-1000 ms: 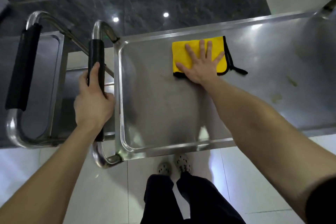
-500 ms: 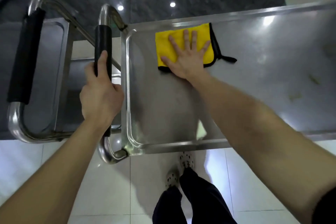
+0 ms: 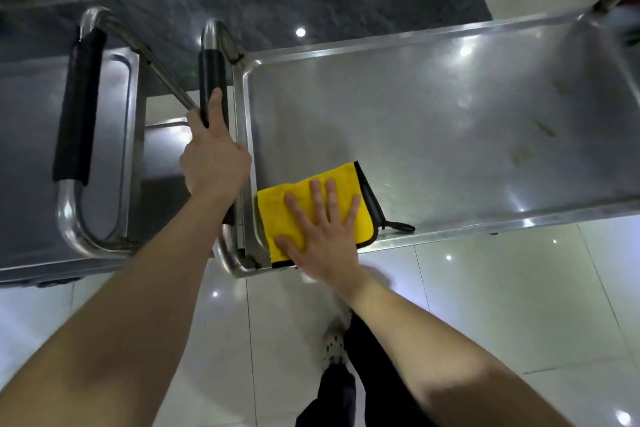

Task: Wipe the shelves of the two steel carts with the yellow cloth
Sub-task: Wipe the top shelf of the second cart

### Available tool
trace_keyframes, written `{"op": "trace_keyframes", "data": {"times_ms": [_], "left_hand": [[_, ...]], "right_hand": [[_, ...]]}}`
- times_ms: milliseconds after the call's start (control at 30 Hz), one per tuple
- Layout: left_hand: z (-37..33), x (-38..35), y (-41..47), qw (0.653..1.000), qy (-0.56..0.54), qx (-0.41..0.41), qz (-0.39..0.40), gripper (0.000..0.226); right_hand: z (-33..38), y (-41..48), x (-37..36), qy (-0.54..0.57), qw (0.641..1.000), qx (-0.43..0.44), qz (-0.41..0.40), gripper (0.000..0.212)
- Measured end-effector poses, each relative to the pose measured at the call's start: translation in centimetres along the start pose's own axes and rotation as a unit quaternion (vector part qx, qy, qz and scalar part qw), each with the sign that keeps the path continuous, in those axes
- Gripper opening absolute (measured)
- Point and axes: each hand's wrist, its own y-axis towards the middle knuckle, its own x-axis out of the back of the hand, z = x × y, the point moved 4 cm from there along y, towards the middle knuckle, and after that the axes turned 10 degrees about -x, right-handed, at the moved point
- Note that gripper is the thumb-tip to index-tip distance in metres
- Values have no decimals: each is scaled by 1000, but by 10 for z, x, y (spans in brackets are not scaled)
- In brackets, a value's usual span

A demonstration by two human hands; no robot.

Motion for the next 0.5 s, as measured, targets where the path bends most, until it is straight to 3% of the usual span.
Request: {"op": "trace_keyframes", "data": {"times_ms": [133, 267, 500], "left_hand": [[1, 1, -1, 1000, -20, -2, -9, 92], [5, 0, 0, 999, -46, -2, -23, 91], [11, -6, 1, 998, -52, 15, -40, 92]], "right_hand": [[-11, 46, 3, -19, 999, 33, 4, 85], [-21, 158, -2, -59, 997, -14, 53, 85], [27, 325, -27, -50, 994, -20, 92, 87]]}}
